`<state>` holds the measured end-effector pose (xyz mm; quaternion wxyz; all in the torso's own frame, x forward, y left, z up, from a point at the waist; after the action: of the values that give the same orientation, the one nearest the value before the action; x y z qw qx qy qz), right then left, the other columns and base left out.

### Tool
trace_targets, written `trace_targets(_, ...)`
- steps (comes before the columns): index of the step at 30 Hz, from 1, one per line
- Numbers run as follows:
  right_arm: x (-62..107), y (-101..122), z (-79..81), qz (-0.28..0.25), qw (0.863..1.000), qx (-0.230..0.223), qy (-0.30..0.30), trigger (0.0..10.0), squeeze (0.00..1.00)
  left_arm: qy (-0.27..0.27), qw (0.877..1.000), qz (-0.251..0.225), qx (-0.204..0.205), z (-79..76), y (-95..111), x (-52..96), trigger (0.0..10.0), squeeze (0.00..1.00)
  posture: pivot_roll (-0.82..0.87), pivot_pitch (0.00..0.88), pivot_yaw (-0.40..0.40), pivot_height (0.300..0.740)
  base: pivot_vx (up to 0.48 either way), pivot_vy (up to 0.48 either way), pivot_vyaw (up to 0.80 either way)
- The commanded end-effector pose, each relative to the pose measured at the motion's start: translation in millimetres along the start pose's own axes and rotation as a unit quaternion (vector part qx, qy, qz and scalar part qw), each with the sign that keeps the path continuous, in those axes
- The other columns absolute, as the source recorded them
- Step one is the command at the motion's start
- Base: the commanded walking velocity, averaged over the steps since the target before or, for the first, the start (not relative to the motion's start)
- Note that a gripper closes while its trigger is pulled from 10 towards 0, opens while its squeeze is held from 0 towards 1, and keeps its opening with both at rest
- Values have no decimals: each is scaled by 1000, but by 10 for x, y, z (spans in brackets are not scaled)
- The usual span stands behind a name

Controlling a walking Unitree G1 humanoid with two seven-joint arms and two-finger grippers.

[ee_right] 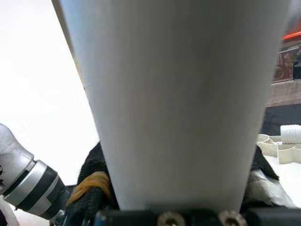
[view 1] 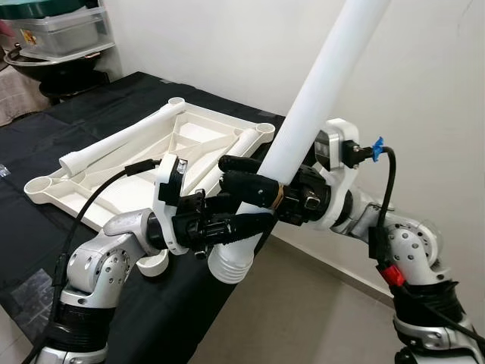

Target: Building children table

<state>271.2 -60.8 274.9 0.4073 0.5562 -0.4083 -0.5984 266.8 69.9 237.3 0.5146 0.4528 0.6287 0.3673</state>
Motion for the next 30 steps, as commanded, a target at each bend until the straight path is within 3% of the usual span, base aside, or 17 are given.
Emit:
trace_targets(1, -33, -20, 51, 6, 1000, -3, 12, 0, 0, -12, 1000, 12, -4, -13, -22, -51, 10000, 0, -144, 0, -48, 740, 0, 0, 0)
trace_targets(5, -7, -41, 31, 13, 1000, 2, 0, 0, 0, -9, 1000, 14, -1, -8, -35, -35, 10000, 0, -142, 0, -48, 740, 0, 0, 0)
trace_targets(6, 5, -45, -7, 16, 1000, 6, -15, 0, 0, -4, 1000, 10, 14, 13, -20, -25, 10000, 1000, -139, 0, -52, 740, 0, 0, 0)
trace_targets(8, 5, -45, -7, 16, 1000, 6, -15, 0, 0, -4, 1000, 10, 14, 13, -20, -25, 10000, 1000, -139, 0, -52, 740, 0, 0, 0)
trace_targets(11, 45, -81, -230, 21, 995, 29, -97, 0, 0, -2, 999, -10, 46, 19, 95, 82, 10000, 1000, -136, 0, -48, 740, 0, 0, 0)
trace_targets(20, 169, -32, -503, 7, 976, 65, -209, 0, 0, 15, 1000, -3, 26, -41, 244, 364, 10000, 1000, -127, 0, -43, 740, 0, 0, 0)
trace_targets(24, 528, 164, -837, 11, 928, 136, -347, 0, 0, 89, 996, -6, -24, 8, 458, 666, 10000, 1000, -121, 0, -38, 740, 0, 0, 0)
trace_targets(25, 528, 164, -837, 11, 928, 136, -347, 0, 0, 89, 996, -6, -24, 8, 458, 666, 10000, 1000, -121, 0, -38, 740, 0, 0, 0)
trace_targets(26, 636, 226, -902, 5, 912, 147, -383, 0, 0, 133, 990, -10, -46, 82, 491, 745, 10000, 1000, -121, 0, -35, 740, 0, 0, 0)
trace_targets(27, 636, 226, -902, 5, 912, 147, -383, 0, 0, 133, 990, -10, -46, 82, 491, 745, 10000, 1000, -121, 0, -35, 740, 0, 0, 0)
trace_targets(28, 747, 253, -944, 9, 893, 163, -420, 0, 0, 208, 976, -28, -63, 234, 510, 843, 10000, 1000, -118, 0, -32, 740, 0, 0, 0)
trace_targets(29, 860, 223, -951, 20, 871, 178, -456, 0, 0, 324, 942, -61, -66, 459, 472, 977, 10000, 957, -115, 0, -32, 740, 0, 0, 0)
trace_targets(30, 860, 223, -951, 20, 871, 178, -456, 0, 0, 324, 942, -61, -66, 459, 472, 977, 10000, 957, -115, 0, -32, 740, 0, 0, 0)
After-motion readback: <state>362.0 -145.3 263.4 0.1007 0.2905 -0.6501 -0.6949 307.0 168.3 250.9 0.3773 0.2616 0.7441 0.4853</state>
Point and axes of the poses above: a point about 5 cm out from each wrist's last joint towards the gripper, its own x axis pointing back from the gripper into the wrist, its own y axis along the axis of the wrist's last joint, z = x × y, the point moved 4 cm from there along -x, pointing out of the wrist towards the gripper, and after that the axes turned 10 degrees about x, right-handed, at the moved point
